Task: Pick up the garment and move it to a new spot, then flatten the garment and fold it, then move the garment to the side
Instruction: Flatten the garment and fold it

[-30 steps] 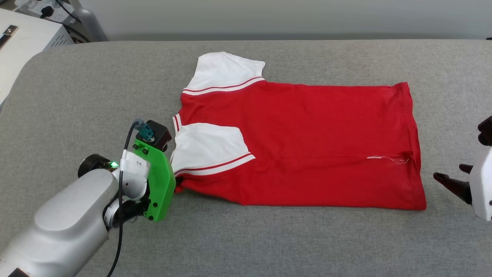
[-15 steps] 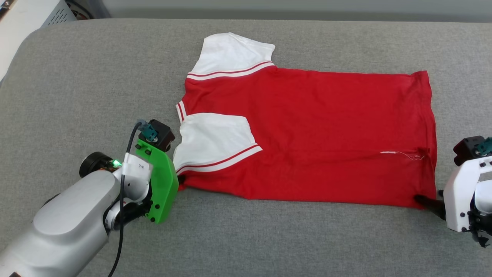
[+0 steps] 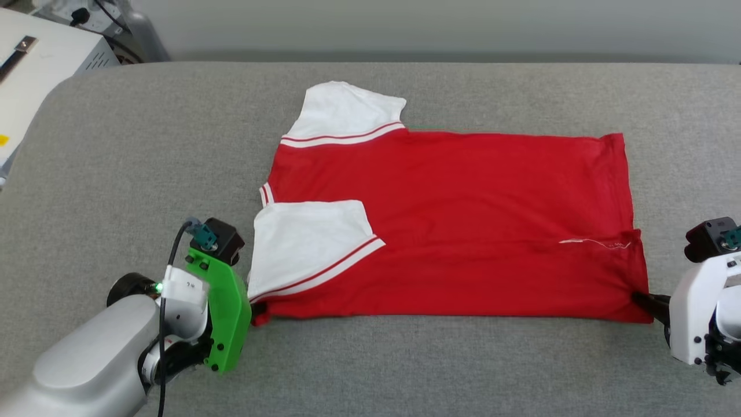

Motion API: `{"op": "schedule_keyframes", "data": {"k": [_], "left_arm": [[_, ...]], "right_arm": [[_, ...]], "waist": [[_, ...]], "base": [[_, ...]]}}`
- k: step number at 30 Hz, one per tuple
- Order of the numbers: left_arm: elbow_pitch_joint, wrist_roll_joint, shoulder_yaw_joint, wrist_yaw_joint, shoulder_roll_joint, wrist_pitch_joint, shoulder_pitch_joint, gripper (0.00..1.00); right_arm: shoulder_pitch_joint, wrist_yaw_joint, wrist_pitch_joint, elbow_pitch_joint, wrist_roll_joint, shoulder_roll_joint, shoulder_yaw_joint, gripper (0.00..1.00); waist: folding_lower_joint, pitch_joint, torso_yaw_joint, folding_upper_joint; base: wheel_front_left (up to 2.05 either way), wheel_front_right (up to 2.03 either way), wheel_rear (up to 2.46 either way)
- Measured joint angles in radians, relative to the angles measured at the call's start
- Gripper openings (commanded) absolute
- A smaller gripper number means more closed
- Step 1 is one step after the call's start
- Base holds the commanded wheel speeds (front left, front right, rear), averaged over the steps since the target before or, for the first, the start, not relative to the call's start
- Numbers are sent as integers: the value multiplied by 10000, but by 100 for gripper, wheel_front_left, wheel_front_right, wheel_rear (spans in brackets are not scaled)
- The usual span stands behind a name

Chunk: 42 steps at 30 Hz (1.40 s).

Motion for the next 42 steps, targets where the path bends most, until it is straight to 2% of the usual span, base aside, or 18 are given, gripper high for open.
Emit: {"op": "schedule_keyframes", "data": {"k": [5, 11, 17, 22, 23, 24, 25, 31, 35, 40, 41, 42], "left_arm": [[-732, -136, -23, 134, 384, 13, 519, 0], [-1710, -364, -102, 502, 752, 13, 1092, 0], [-1386, -360, -278, 669, 671, 2, 1246, 0], [-648, -376, -355, 640, 336, -111, 1319, 0], [-541, -384, -322, 617, 276, -211, 1322, 31], [-472, -378, -293, 579, 244, -337, 1323, 100], [-428, -372, -267, 568, 238, -453, 1324, 100], [-736, -359, 255, 573, 637, -1009, 1251, 100], [-1271, -123, 836, 863, 934, -1584, 802, 100], [-1467, 629, 1609, 1421, 978, -2579, -307, 100], [-1269, 899, 1910, 1538, 792, -2984, -927, 100], [-1154, 1039, 2000, 1565, 679, -3133, -1262, 100]], "right_arm": [[812, 2, 50, -792, 190, -410, -424, 0], [1953, 6, 430, -1555, 232, -635, -1183, 0], [2113, 6, 826, -1373, -86, -157, -1413, 0], [2101, 6, 918, -784, -320, 267, -1333, 0], [2089, 6, 869, -725, -343, 314, -1354, 6], [2081, 8, 765, -713, -366, 337, -1392, 44], [2075, 8, 646, -717, -376, 364, -1434, 100], [2069, 6, -652, -1294, -667, 399, -2027, 100], [1923, 6, -2111, -1810, -1279, 704, -2832, 100], [1468, 6, -3845, -2543, -2378, 1735, -3591, 100], [1273, 6, -4775, -2913, -2836, 2481, -4002, 100], [1217, 6, -5156, -3108, -3060, 2742, -4086, 100]], "waist": [[0, -441, -61, 0], [0, -570, -103, 0], [0, -251, -121, 0], [0, -37, -121, 0], [-1, -30, -104, 0], [0, -41, -87, 0], [0, -65, -77, 0], [0, -387, -25, 0], [0, -521, -51, 0], [0, -396, -201, 0], [0, -218, -300, 0], [0, -110, -353, 0]], "base": [[0, 0, 0], [0, 0, 0], [0, 0, 0], [0, 0, 0], [0, 0, 0], [0, 0, 0], [0, 0, 0], [0, 0, 0], [0, 0, 0], [0, 0, 0], [0, 0, 0], [0, 0, 0]]}}
